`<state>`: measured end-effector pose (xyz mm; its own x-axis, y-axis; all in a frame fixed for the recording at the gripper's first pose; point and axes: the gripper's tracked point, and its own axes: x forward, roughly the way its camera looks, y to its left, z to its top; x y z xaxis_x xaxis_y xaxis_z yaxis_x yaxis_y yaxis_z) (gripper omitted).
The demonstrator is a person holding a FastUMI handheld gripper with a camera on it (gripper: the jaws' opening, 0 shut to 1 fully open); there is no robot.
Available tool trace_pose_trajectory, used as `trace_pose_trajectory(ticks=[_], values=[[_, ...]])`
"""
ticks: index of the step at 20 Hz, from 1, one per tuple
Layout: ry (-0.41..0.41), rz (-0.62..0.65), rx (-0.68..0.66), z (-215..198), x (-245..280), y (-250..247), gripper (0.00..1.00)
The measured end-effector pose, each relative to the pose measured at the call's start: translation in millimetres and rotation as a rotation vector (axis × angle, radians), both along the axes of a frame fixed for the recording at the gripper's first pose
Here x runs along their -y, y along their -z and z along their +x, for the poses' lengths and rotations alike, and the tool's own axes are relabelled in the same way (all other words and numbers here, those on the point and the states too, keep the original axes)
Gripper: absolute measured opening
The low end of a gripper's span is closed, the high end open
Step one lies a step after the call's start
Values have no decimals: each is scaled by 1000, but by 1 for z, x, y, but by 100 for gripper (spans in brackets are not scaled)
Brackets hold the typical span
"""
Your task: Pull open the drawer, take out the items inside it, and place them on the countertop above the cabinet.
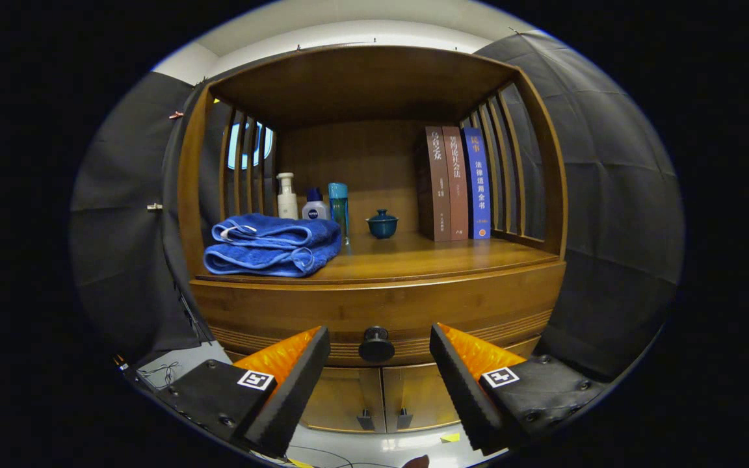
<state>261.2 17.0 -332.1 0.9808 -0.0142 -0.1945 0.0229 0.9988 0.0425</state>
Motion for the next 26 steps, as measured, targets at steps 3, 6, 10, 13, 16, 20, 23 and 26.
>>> trace_pose_trajectory(ticks=[3,6,10,13,16,20,23,26], values=[[-4,-17,-36,25,-5,25,81],[21,-11,-49,37,-9,38,64],[64,-21,-78,35,-4,45,59],[57,-22,-65,45,-5,48,47],[35,-37,-76,37,-4,47,31],[28,-48,-75,12,-2,44,31],[24,-51,-71,-19,0,41,31],[17,-47,-71,-50,0,38,31]])
